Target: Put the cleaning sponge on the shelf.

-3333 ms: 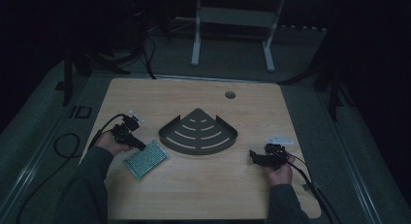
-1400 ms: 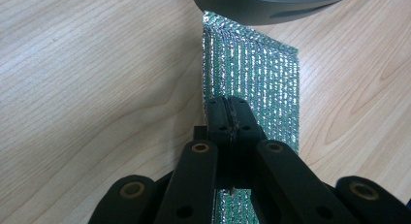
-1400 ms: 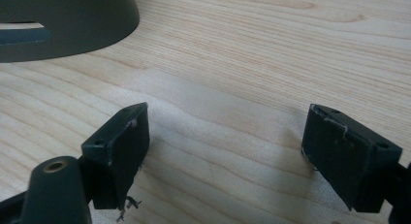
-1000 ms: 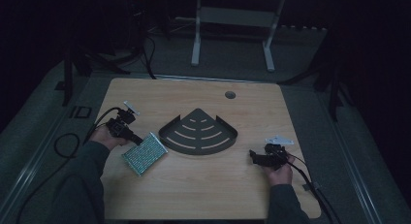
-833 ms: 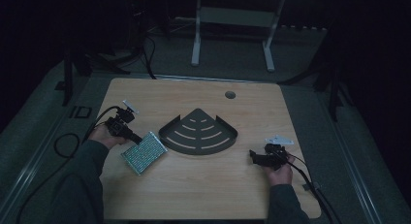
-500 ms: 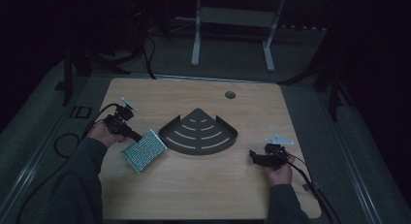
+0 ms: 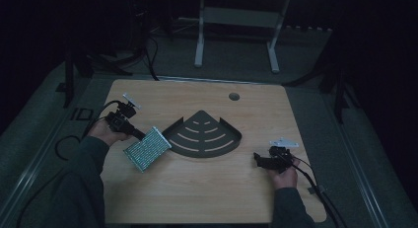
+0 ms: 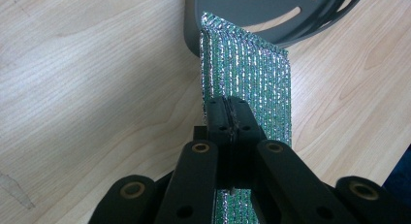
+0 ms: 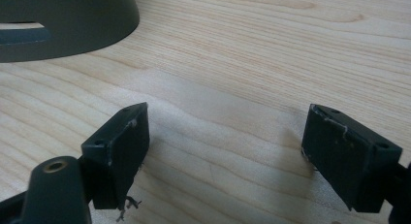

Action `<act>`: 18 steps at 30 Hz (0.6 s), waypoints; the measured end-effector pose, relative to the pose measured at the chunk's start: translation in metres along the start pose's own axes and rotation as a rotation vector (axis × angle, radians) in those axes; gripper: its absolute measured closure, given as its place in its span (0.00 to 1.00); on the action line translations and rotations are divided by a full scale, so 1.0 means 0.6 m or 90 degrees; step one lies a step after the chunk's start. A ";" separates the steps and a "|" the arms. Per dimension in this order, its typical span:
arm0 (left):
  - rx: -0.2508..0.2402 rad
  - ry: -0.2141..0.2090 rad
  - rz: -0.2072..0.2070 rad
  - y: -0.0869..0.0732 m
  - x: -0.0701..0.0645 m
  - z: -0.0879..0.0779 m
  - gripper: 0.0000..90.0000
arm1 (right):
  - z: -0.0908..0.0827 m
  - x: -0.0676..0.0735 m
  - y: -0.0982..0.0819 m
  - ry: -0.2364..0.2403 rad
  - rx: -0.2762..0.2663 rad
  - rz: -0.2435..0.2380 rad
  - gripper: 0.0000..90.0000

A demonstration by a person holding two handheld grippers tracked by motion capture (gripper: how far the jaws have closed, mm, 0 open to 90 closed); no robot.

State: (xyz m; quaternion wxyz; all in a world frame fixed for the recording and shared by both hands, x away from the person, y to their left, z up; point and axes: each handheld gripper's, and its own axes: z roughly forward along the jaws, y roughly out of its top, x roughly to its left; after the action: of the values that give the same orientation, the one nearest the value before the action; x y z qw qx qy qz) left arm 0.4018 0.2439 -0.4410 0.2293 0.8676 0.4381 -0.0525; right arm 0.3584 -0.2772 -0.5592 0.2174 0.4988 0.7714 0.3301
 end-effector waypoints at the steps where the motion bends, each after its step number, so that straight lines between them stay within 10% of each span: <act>1: 0.002 0.000 0.002 0.002 -0.001 -0.001 1.00 | 0.000 0.000 0.000 0.000 0.000 0.000 0.19; 18: 0.007 0.012 0.020 0.046 -0.019 0.003 1.00 | 0.000 0.000 0.000 0.000 0.000 0.000 0.19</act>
State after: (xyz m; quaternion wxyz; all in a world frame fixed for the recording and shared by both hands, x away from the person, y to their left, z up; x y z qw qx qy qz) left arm 0.4166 0.2206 -0.4298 0.2215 0.8759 0.4264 -0.0434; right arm 0.3583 -0.2772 -0.5592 0.2173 0.4989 0.7714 0.3300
